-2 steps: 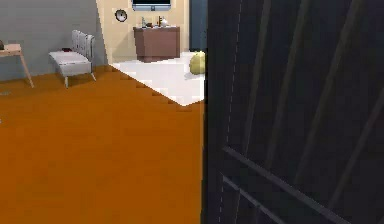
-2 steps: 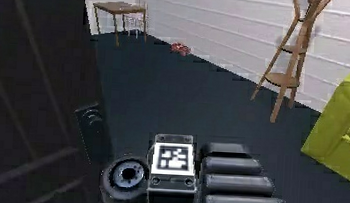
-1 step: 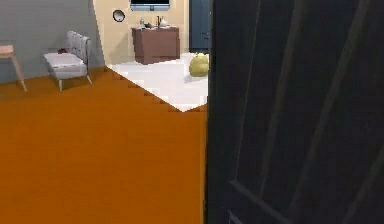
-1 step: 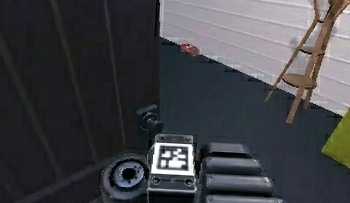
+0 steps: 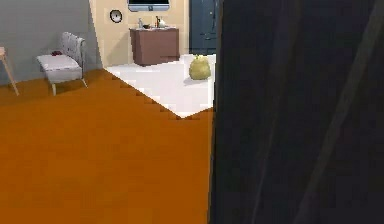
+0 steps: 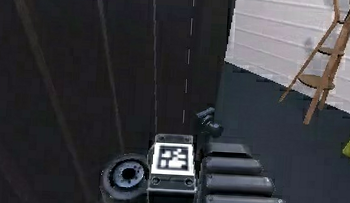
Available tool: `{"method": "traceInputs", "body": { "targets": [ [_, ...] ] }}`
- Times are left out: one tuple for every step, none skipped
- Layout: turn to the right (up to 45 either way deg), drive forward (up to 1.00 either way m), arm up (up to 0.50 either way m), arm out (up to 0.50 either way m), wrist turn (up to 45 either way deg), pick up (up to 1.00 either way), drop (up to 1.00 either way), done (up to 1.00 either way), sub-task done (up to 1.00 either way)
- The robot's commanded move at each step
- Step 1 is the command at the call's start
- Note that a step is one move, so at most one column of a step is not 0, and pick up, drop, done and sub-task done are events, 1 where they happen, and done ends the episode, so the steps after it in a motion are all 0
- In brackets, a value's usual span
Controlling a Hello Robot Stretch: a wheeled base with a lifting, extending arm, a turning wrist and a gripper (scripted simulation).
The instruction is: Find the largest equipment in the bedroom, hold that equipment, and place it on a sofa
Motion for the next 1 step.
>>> {"method": "traceInputs", "body": {
  "targets": [
    [-45.0,0.00,0.00,0.00,0.0,0.00,0.00,0.00,0.00]
  ]
}}
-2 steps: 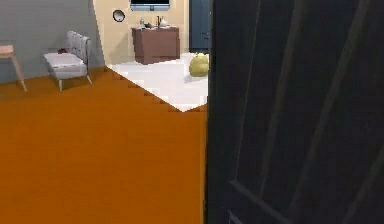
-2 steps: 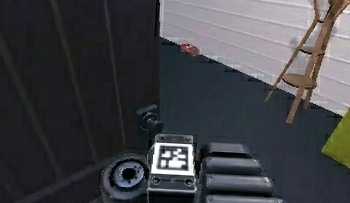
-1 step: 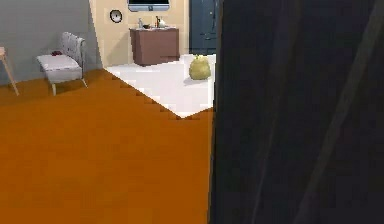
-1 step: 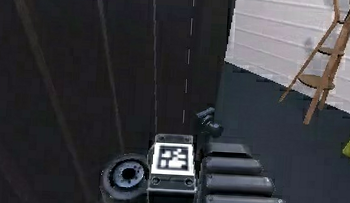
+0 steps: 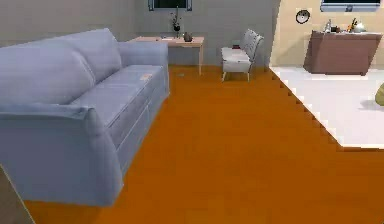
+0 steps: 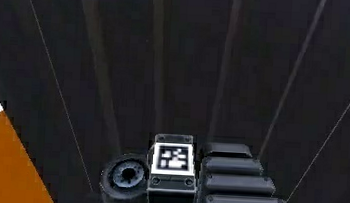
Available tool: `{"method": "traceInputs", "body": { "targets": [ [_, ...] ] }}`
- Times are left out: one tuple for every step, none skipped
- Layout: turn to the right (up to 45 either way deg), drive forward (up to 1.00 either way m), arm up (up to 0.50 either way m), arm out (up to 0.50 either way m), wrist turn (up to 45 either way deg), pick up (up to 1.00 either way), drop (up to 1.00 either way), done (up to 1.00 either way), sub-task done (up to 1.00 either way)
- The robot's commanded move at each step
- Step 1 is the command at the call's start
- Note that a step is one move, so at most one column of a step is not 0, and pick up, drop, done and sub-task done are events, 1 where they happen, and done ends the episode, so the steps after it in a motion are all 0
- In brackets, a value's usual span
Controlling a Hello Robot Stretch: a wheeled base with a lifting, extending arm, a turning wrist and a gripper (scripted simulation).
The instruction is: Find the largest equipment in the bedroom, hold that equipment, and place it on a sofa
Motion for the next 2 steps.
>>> {"method": "traceInputs", "body": {
  "targets": [
    [-45.0,0.00,0.00,0.00,0.0,0.00,0.00,0.00,0.00],
    [-33.0,0.00,0.00,0.00,0.0,0.00,0.00,0.00,0.00]
  ]
}}
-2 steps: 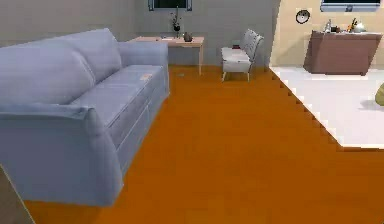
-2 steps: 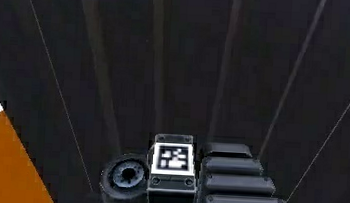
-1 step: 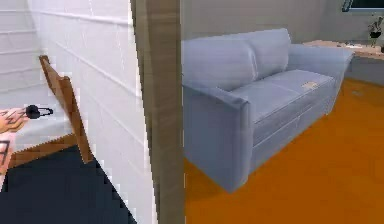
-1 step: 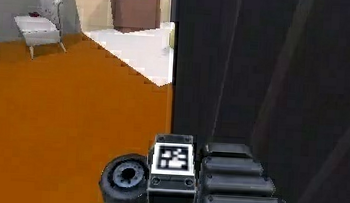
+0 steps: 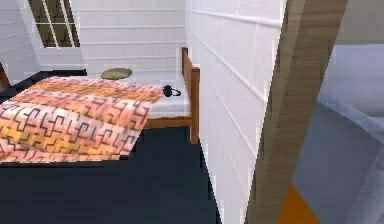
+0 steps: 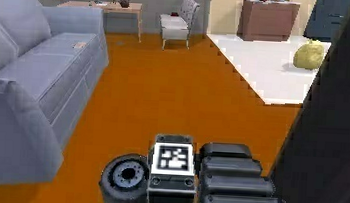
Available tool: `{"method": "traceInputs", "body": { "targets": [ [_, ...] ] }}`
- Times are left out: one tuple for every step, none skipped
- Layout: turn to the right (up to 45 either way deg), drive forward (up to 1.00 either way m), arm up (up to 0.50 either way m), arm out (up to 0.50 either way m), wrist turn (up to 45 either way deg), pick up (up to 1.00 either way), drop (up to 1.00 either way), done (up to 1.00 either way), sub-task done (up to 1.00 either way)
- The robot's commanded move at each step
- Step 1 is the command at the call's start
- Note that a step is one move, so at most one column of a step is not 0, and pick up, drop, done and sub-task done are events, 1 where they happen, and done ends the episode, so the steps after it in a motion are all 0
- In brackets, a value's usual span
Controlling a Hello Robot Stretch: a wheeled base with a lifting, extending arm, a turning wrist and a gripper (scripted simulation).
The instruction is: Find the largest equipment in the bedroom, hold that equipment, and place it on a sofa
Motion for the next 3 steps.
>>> {"method": "traceInputs", "body": {
  "targets": [
    [0.0,0.05,0.00,0.00,0.0,0.00,0.00,0.00,0.00],
    [45.0,0.00,0.00,0.00,0.0,0.00,0.00,0.00,0.00],
    [27.0,0.00,0.00,0.00,0.0,0.00,0.00,0.00,0.00]
  ]
}}
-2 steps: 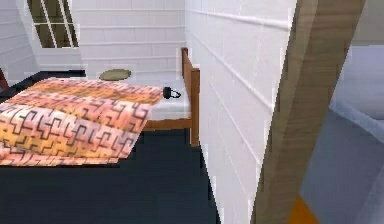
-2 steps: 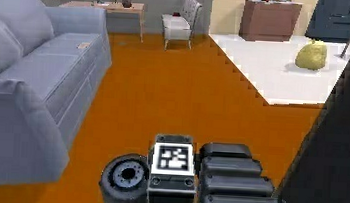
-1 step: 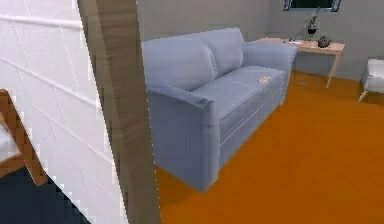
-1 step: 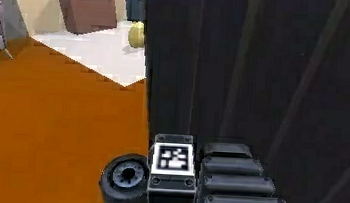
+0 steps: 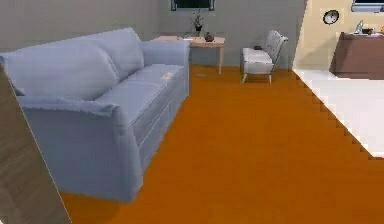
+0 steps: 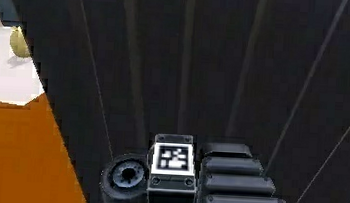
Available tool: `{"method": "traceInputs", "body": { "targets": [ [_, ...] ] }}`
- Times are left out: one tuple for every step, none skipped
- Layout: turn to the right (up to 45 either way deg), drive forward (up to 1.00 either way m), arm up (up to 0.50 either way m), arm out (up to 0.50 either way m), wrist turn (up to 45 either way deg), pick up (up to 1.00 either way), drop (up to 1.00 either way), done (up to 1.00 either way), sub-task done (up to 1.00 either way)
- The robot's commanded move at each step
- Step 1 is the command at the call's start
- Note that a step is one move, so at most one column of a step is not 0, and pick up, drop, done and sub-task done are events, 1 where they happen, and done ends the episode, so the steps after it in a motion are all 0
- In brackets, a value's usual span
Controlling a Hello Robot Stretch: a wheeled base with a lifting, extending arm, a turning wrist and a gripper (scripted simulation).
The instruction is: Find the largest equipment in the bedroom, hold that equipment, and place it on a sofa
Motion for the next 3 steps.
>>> {"method": "traceInputs", "body": {
  "targets": [
    [0.0,1.00,0.00,0.00,0.0,0.00,0.00,0.00,0.00],
    [0.0,1.00,0.00,0.00,0.0,0.00,0.00,0.00,0.00],
    [3.0,0.00,0.00,0.00,0.0,0.00,0.00,0.00,0.00]
  ]
}}
